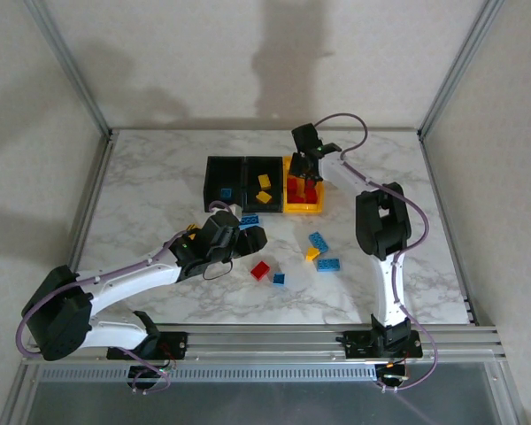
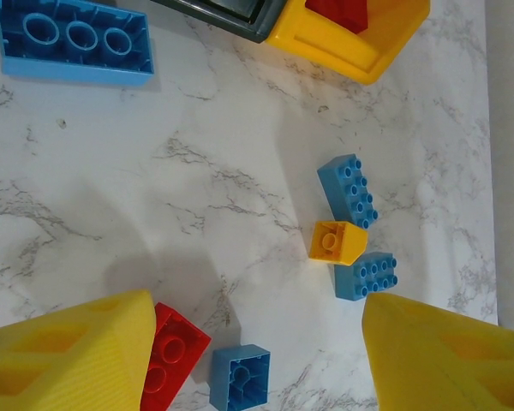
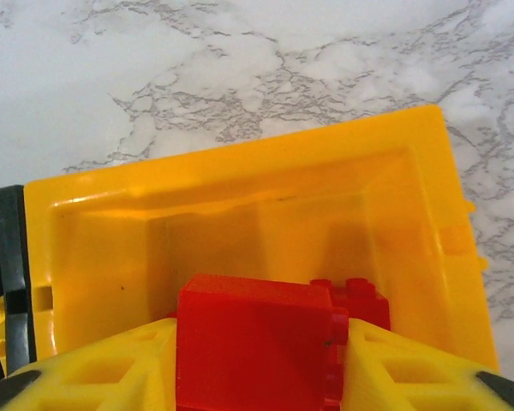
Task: Sort the legos into containers by color
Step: Place the lego in the container.
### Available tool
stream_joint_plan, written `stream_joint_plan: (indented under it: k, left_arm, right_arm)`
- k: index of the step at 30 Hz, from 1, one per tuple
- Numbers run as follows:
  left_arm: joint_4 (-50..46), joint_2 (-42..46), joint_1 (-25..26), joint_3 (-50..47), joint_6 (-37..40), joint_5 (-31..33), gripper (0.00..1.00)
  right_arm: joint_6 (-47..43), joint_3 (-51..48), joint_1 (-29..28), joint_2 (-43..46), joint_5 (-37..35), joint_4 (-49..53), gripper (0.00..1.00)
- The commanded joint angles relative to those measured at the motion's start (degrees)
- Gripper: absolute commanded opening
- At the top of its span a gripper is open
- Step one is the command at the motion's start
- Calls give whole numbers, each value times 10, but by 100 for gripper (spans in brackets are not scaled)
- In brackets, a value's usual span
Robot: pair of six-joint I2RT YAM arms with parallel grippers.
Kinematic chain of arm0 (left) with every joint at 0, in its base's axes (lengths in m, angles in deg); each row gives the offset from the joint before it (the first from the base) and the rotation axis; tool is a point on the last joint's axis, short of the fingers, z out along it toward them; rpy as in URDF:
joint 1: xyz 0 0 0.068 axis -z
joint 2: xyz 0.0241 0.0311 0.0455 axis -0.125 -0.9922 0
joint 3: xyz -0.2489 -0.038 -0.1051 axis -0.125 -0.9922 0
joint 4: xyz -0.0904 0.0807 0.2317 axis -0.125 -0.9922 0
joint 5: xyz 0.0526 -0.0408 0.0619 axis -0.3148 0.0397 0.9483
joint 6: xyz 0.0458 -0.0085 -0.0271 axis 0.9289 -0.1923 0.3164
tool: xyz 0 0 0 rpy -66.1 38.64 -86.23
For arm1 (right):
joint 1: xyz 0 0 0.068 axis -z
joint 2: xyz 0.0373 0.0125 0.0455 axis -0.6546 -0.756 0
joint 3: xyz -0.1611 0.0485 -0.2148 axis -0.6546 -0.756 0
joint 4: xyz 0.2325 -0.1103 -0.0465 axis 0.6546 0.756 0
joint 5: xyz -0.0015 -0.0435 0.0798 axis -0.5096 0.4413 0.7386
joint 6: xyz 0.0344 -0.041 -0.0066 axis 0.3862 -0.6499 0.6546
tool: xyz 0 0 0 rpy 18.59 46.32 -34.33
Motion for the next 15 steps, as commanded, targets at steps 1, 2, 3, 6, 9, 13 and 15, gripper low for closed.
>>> stream_joint_plan:
  k: [1,2,3,6,9,13,15]
  left_arm:
    - [8,-7,5,17,13,-2,65]
    - [8,-8,5,18,13,-3,65]
    - [8,-8,5,18,13,-3,65]
    - [7,-8,5,17,14,-3,65]
    - [6,-7,5,17,14,-3,65]
    - [3,-1,5,15,14,1,65]
    - [-2,6,5,13,13,6,65]
  right_arm:
    - [-6,34,3,-24,4,22,49]
    - [-6,39,3,-28,5,24,51]
    - [-6,43,4,-31,5,24,53]
    - [-5,50,3,-34,9,24,55]
    - [-4,56,4,-35,6,28,57]
    - [-2,43,3,-11,6,26,56]
    - [-4,16,1,22,7,17,56]
